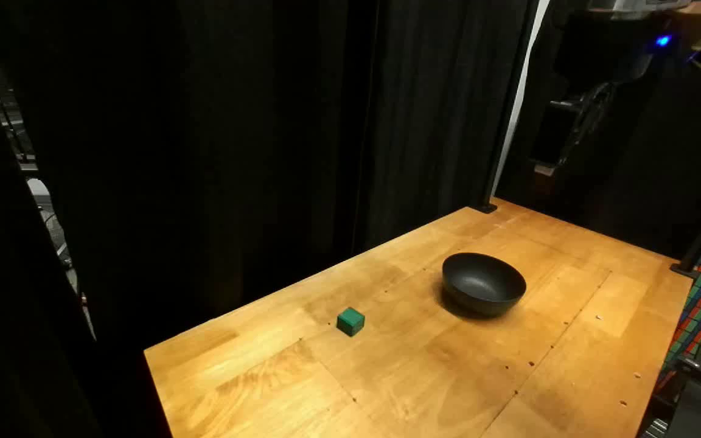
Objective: Put the green block in the black bowl
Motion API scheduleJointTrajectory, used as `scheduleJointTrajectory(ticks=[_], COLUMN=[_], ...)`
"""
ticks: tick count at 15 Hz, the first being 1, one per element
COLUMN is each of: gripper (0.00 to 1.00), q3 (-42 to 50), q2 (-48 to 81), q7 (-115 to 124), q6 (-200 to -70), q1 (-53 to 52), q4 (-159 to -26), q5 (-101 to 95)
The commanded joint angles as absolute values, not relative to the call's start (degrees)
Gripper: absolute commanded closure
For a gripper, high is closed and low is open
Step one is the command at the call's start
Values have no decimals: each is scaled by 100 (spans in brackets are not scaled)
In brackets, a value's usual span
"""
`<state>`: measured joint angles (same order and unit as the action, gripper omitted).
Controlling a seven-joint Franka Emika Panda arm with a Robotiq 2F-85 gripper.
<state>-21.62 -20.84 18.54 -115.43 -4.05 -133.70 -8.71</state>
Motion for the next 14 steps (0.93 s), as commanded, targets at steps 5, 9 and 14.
scheduleJointTrajectory(ticks=[5, 9, 14], gripper=[0, 0, 0], q3=[-1903, -1798, -1513], q2=[-1921, -855, 948], q7=[2134, 2656, 2838], q6=[-12226, -13821, -14830], q1=[-512, -317, -574], q4=[-13329, -13135, -12429], q5=[-914, -1104, -1407])
